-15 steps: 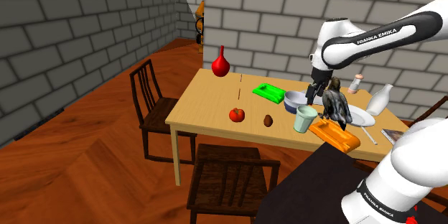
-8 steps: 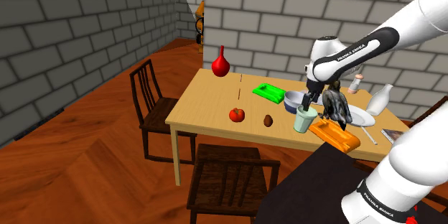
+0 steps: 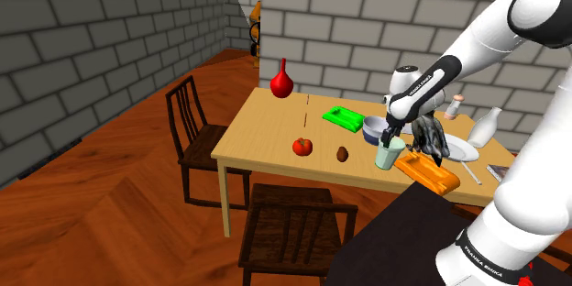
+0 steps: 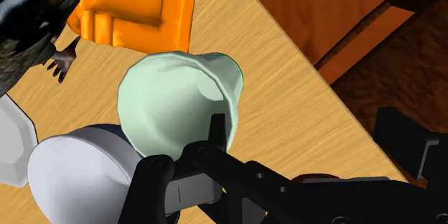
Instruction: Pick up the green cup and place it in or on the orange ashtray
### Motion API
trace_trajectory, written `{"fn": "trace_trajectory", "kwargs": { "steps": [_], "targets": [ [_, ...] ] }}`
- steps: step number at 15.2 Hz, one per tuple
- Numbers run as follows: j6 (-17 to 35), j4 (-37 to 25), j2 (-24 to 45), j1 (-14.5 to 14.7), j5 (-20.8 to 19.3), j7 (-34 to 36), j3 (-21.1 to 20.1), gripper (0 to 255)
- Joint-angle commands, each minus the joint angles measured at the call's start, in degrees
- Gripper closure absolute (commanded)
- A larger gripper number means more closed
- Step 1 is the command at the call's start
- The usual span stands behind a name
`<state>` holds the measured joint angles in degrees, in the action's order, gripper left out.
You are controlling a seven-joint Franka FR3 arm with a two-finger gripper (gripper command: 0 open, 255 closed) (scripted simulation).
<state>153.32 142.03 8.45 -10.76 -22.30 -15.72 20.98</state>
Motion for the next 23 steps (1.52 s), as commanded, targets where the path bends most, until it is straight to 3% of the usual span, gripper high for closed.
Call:
{"fn": "trace_trajectory", "kwargs": {
  "steps": [1, 5, 13, 21, 22, 23],
  "targets": [
    [3.26, -2.29, 4.87, -0.91, 0.24, -0.75, 0.28, 0],
    [8.03, -8.24, 14.28, -3.37, 1.32, -2.45, -0.08, 0],
    [12.62, -10.76, 21.13, -5.46, 2.09, -2.77, -1.0, 0],
    [12.6, -10.76, 21.12, -5.46, 2.08, -2.76, -1.01, 0],
    [12.6, -10.76, 21.12, -5.46, 2.08, -2.76, -1.01, 255],
    [12.6, -10.76, 21.12, -5.46, 2.08, -2.76, -1.01, 255]
  ]
}}
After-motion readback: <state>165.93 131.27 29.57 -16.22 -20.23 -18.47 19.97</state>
